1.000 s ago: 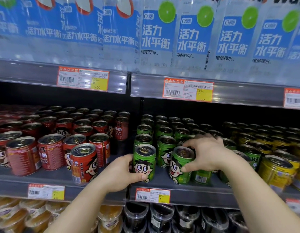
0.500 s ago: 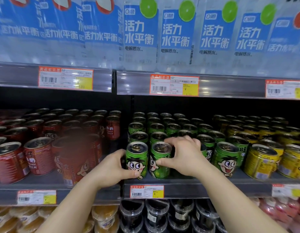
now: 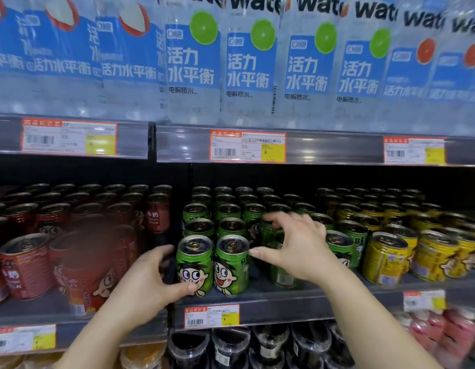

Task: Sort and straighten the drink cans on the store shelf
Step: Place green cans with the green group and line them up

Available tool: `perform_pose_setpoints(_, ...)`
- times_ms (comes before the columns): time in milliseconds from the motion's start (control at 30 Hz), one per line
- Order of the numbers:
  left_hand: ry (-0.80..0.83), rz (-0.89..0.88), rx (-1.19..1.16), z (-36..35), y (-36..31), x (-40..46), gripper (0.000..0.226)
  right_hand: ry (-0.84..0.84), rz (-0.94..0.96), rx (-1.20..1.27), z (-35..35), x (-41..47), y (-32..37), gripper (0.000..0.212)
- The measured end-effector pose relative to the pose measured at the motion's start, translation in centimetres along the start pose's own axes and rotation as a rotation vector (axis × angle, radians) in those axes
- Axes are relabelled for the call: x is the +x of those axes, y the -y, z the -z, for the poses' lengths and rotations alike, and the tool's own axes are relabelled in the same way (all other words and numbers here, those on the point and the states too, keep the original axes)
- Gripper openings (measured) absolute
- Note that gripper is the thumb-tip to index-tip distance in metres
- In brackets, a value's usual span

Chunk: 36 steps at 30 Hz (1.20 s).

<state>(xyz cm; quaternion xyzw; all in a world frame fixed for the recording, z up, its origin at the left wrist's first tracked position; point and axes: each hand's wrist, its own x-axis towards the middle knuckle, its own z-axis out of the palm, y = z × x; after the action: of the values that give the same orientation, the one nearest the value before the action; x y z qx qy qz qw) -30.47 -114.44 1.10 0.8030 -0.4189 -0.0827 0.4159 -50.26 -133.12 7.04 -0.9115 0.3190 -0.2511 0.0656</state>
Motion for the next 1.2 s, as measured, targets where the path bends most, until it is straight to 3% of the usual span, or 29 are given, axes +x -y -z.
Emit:
perform_pose_setpoints(67,-0.154,-0.028,0.041,0.0,-1.1,-1.3,0.089,0.016,-0.057,-0.037,1.2,-0.1,-2.2,0.07)
perform_pose_setpoints(133,-0.202,-0.067,0.014,-0.4,-2.5,-2.8,0.074,0.038,-0.096,-0.067,1.7,-0.4,-3.8,0.068)
perform_pose_setpoints(267,-0.084,-0.092,-0.107,-3.2,-5.5,-4.6,0.047,0.063,-0.088,-0.214,1.0,-0.8,-4.6,0.077)
perform_pose_setpoints(433,0.064,-0.11,-0.156,-7.9,-6.8,-4.4,0.048,0.058,-0.096,-0.33,-0.1,-0.6,-4.2,0.084)
perform_pose_setpoints(700,0.036,-0.083,-0.161,-10.9,-7.2,-3.7,0.043,0.124,0.064,-0.106,-0.3,-0.6,-3.9,0.072)
perform_pose_setpoints(900,-0.01,-0.065,-0.146,-12.0,-7.4,-3.4,0.043,0.286,0.164,0.093,0.8,-0.1,-5.1,0.085)
perform_pose_setpoints(967,-0.023,-0.062,-0.146,-12.2,-7.7,-3.3,0.043,0.291,0.148,0.222,1.4,0.6,-5.9,0.071)
perform_pose_setpoints(1033,-0.026,-0.078,-0.131,-12.5,-8.1,-3.4,0.043,0.145,0.109,0.273,1.8,2.2,-6.7,0.053)
perform_pose_setpoints(1100,-0.005,-0.126,-0.098,-12.9,-8.6,-3.4,0.039,0.033,0.058,0.129,1.6,4.2,-7.0,0.045)
perform_pose_setpoints(1200,0.002,-0.193,-0.04,-13.6,-9.2,-3.1,0.04,0.17,0.001,-0.2,0.8,6.5,-6.4,0.06)
